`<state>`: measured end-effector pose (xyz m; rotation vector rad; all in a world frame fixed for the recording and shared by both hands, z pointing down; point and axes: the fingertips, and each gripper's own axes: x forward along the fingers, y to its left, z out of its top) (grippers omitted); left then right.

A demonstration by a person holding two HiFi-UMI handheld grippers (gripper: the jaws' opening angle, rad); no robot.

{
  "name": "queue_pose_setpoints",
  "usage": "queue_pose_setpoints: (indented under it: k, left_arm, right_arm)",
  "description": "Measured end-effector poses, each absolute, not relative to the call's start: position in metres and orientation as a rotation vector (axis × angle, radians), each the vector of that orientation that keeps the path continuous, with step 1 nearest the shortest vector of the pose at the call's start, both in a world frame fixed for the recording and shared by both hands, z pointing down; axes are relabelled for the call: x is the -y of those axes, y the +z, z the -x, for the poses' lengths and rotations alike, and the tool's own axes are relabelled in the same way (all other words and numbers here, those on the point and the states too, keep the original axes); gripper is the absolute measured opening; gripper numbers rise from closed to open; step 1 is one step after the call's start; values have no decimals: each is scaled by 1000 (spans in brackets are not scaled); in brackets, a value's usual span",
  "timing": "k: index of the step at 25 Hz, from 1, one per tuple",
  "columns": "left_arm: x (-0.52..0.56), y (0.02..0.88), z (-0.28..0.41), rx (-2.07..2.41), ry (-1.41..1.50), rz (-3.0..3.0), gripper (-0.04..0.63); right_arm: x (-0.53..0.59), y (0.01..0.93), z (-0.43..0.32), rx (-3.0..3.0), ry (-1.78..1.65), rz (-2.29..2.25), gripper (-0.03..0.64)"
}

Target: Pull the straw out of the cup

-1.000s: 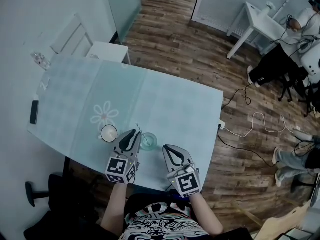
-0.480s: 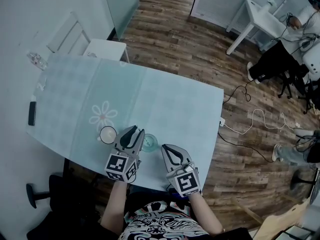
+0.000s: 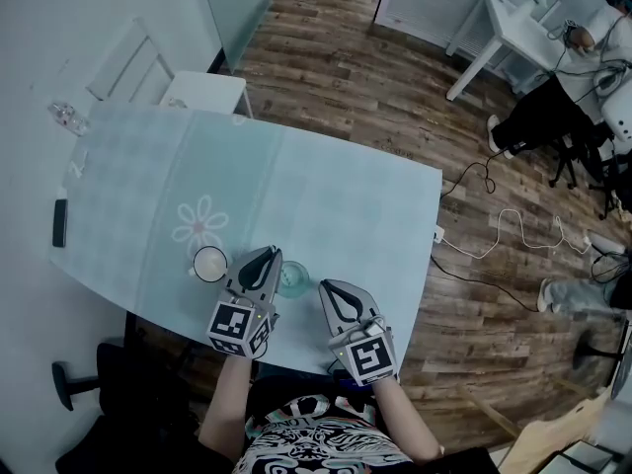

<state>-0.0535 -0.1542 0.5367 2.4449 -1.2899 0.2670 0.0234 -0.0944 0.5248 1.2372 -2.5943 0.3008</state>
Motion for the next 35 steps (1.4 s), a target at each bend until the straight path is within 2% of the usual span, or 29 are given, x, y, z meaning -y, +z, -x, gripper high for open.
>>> queue_pose_setpoints:
  k: [10,35]
  left_arm:
    - [149,534,59,1315,239,-2422,46]
    - [96,509,74,1393,195,-2457,38]
  right_arm:
    - [93,524,-25,2601,336,-1252,26]
    - [75,502,-25,2628,178,-1228,26]
